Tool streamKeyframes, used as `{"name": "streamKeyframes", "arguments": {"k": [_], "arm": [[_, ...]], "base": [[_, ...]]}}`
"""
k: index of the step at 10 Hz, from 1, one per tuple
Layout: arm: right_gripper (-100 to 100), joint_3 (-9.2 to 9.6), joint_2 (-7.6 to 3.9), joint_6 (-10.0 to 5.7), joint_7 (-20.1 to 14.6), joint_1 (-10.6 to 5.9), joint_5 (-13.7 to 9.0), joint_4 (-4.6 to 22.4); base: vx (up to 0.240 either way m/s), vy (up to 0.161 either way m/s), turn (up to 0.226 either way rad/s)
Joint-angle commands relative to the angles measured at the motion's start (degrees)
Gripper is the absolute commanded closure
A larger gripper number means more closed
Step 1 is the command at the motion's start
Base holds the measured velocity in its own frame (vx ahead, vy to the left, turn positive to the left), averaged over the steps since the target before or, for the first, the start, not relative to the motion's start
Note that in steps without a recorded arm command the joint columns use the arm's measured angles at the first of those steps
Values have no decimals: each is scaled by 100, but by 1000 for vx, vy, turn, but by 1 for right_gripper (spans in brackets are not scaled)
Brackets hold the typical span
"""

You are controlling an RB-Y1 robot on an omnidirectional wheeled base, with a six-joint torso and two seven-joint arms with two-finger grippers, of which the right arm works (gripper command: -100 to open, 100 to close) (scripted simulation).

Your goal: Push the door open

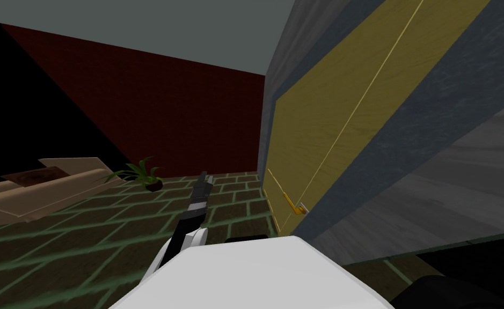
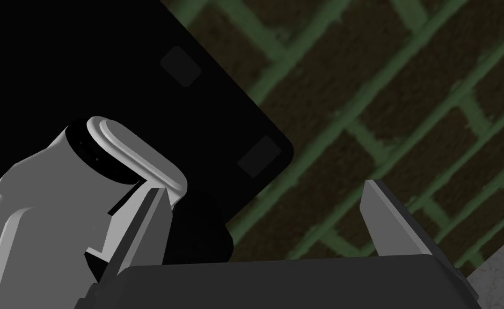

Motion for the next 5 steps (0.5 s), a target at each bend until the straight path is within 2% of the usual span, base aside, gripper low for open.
{"name": "streamKeyframes", "arguments": {"k": [1, 5], "arm": [[-100, 40, -17, -52, 14, -3, -225, 58], [-100, 140, -52, -143, 24, -4, -749, 227]], "base": [[83, -4, -17], [101, 1, -16]]}}
